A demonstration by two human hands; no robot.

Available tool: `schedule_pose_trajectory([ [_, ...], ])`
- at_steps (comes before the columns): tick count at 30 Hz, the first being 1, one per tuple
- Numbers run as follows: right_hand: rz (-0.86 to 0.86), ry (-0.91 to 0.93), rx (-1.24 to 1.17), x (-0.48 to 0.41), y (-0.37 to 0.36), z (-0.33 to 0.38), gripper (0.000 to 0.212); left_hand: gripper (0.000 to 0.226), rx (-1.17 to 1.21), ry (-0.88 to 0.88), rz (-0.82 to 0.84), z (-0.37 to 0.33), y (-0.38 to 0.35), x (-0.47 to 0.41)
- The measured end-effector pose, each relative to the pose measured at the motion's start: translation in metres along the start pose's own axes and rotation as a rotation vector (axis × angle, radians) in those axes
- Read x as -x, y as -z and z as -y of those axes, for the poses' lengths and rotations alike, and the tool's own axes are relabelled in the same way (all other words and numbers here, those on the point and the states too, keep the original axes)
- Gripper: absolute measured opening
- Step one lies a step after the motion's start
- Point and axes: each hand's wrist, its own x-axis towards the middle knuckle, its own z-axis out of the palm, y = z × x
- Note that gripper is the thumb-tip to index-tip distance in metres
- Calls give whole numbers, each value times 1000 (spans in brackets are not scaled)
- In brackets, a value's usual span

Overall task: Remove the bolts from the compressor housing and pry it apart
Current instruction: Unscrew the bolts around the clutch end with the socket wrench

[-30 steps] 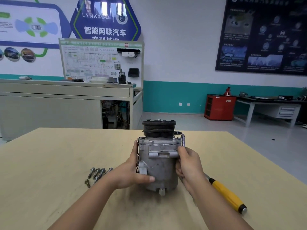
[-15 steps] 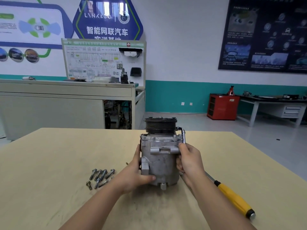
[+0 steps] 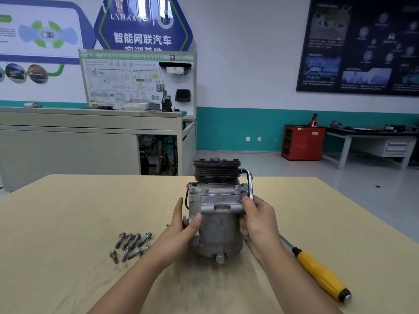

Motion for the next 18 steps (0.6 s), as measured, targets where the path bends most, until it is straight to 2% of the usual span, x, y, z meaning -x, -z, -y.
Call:
schedule_pose_trajectory([
  [2,9,6,-9,4,1,-1,27,98,25,-6,-13,-4,-4,-2],
  [4,15,18,-10,9,3,-2,26,114,108,-19,-85,-13,-8,-8],
  [7,20,58,-14,19,6,-4,23,110,230,-76,-207,-19,-10,-7],
  [10,21,104,7,31,10,-6,18,99,144,-148,-235,-13,-16,9],
  [18,-16,180,73,56,19,-16,24,108,28,-373,-253,-10,-25,21],
])
